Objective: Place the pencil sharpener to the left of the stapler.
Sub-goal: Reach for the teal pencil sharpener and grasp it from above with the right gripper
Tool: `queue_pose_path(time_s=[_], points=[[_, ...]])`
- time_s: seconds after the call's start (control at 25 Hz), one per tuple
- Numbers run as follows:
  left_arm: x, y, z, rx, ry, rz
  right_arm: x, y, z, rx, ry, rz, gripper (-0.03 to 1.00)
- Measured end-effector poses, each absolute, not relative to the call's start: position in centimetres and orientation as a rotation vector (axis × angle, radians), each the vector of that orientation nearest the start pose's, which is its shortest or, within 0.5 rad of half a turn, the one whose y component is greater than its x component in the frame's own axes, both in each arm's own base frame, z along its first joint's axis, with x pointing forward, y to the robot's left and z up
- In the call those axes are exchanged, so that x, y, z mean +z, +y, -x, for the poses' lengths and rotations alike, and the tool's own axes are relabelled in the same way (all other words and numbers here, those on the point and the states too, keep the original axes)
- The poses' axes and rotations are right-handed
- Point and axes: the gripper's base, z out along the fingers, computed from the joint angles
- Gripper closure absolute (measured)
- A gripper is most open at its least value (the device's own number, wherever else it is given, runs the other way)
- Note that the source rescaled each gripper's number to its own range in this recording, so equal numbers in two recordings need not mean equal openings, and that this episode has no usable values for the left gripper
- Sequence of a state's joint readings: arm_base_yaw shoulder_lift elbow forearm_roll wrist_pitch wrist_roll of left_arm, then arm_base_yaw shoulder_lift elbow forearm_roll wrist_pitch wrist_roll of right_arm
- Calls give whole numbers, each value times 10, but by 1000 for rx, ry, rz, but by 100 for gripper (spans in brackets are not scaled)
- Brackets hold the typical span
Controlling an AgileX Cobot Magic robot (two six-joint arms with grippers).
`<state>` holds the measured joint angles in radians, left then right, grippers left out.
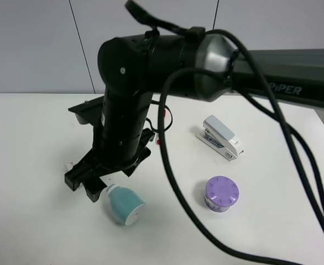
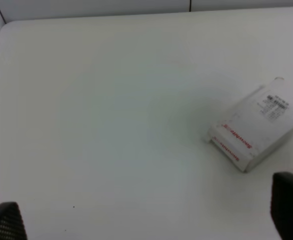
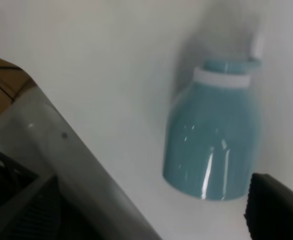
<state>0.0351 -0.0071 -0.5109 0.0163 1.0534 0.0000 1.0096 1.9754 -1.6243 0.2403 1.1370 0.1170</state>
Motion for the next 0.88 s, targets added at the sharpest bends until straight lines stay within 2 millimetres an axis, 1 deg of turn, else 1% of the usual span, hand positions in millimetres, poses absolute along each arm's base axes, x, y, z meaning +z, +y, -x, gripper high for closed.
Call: queue_pose_path(time_s=[0.12, 0.28, 0.44, 0.6, 0.88], points=[[281, 1, 7, 42, 2019, 36, 219, 363, -199, 344, 2903, 1173, 77], [281, 1, 7, 42, 2019, 36, 206, 364, -201, 279, 2945, 1114, 77], [281, 1, 7, 42, 2019, 36, 192, 365, -204, 216, 2970, 1097, 77], [281, 1, 7, 42, 2019, 36, 187, 366, -205, 208, 2985, 1072, 72], [281, 1, 7, 42, 2019, 36, 187, 368, -201, 227, 3003, 1071, 71]])
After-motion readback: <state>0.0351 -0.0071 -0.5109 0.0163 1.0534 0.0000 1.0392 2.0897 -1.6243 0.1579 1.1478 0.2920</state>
